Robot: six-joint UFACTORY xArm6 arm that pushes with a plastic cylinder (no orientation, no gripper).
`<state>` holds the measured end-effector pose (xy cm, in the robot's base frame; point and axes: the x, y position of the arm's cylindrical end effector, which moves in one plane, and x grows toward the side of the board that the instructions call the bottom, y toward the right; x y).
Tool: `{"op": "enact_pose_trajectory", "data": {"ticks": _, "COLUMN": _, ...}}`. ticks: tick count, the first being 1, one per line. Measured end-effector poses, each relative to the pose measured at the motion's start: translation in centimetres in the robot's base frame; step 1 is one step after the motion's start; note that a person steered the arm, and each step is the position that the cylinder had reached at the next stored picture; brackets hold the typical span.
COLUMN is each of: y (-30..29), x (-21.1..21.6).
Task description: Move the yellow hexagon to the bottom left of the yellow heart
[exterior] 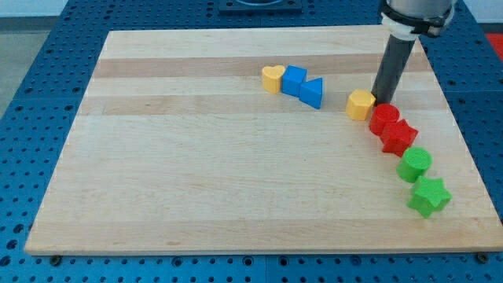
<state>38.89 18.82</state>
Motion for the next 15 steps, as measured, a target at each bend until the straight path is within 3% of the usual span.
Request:
{"op": "enact_pose_trajectory", "data": {"ticks": 6, "y": -3.5, "x": 2.0}}
{"op": "enact_pose_trajectory", "data": {"ticks": 15, "y": -14.8, "x": 4.6}}
